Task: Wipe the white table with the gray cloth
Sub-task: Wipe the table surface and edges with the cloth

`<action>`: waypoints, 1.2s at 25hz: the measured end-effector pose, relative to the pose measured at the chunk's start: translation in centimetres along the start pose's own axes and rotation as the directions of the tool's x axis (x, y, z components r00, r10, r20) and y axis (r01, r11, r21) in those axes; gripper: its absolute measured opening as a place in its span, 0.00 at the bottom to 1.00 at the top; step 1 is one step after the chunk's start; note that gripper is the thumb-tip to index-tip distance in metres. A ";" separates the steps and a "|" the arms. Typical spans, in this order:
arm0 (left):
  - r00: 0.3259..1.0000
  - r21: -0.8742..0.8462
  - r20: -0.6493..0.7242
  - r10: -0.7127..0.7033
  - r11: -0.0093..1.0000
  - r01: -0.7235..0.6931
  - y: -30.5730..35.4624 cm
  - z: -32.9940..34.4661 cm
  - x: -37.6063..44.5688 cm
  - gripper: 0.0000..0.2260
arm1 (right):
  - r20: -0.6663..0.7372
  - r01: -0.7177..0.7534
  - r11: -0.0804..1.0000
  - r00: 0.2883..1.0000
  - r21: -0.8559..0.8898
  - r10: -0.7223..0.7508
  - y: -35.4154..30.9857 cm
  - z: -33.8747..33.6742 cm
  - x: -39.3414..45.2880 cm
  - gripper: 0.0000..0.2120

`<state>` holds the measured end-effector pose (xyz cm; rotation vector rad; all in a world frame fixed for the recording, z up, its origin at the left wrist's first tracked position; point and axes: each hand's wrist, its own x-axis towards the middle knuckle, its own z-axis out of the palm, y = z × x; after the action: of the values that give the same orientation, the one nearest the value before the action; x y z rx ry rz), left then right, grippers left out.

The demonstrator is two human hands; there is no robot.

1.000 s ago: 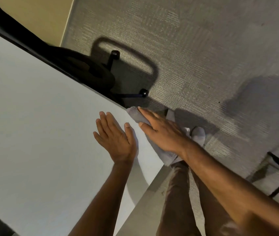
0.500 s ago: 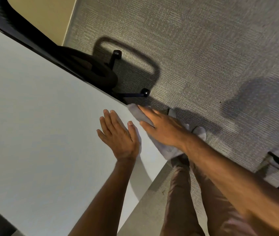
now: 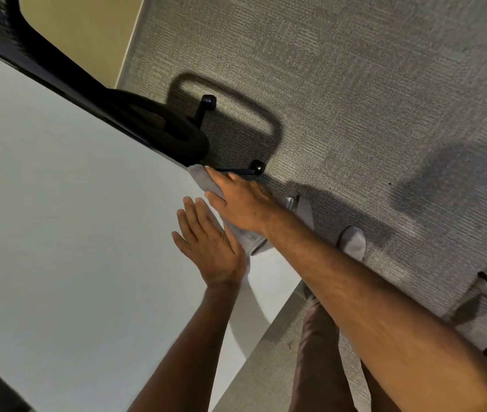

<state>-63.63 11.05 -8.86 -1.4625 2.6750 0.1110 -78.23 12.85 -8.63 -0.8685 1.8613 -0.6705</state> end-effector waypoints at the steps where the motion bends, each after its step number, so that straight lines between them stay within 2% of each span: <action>1: 1.000 -0.002 0.002 0.000 1.000 0.000 0.1 0.0 0.0 0.32 | -0.003 0.001 1.000 1.000 0.006 -0.001 0.0 0.0 -0.1 0.31; 4: 1.000 -0.033 0.009 -0.009 0.999 0.009 0.2 -0.3 0.1 0.33 | -0.048 0.001 0.999 0.999 0.035 0.000 2.5 0.1 -4.2 0.30; 8: 1.000 -0.048 -0.001 -0.024 0.999 0.024 0.1 -0.1 0.1 0.32 | -0.133 -0.032 0.999 0.991 -0.036 0.027 7.4 0.9 -13.0 0.29; 10: 1.000 -0.053 -0.014 -0.025 0.998 0.024 0.1 0.0 0.1 0.31 | -0.155 -0.047 0.999 0.987 -0.028 0.042 8.2 1.3 -14.8 0.30; 15: 1.000 -0.062 -0.004 -0.021 0.998 0.020 0.0 0.3 -0.1 0.31 | -0.122 -0.024 0.996 0.992 -0.082 0.014 4.4 0.8 -7.7 0.29; 19: 1.000 -0.035 0.001 0.006 0.999 -0.006 -0.4 0.7 0.0 0.33 | -0.067 0.025 0.999 0.997 -0.046 -0.028 -1.3 0.4 1.1 0.30; 22: 0.999 -0.054 -0.029 0.030 0.998 -0.031 -0.7 0.7 0.2 0.35 | -0.017 0.046 0.999 0.999 -0.004 -0.046 -3.3 0.0 4.1 0.31; 27: 1.000 0.004 0.003 0.006 1.000 -0.006 0.0 0.1 0.2 0.33 | -0.051 0.035 0.999 0.998 0.004 -0.034 -0.2 -0.4 -0.3 0.30; 30: 0.999 0.006 0.040 -0.029 1.000 0.029 0.1 -0.3 0.3 0.33 | -0.160 -0.016 0.999 0.987 -0.046 0.008 3.1 0.3 -7.2 0.30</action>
<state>-63.94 10.82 -8.60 -1.4810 2.6193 0.1302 -76.68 20.39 -7.33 -0.8537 2.0310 -0.7094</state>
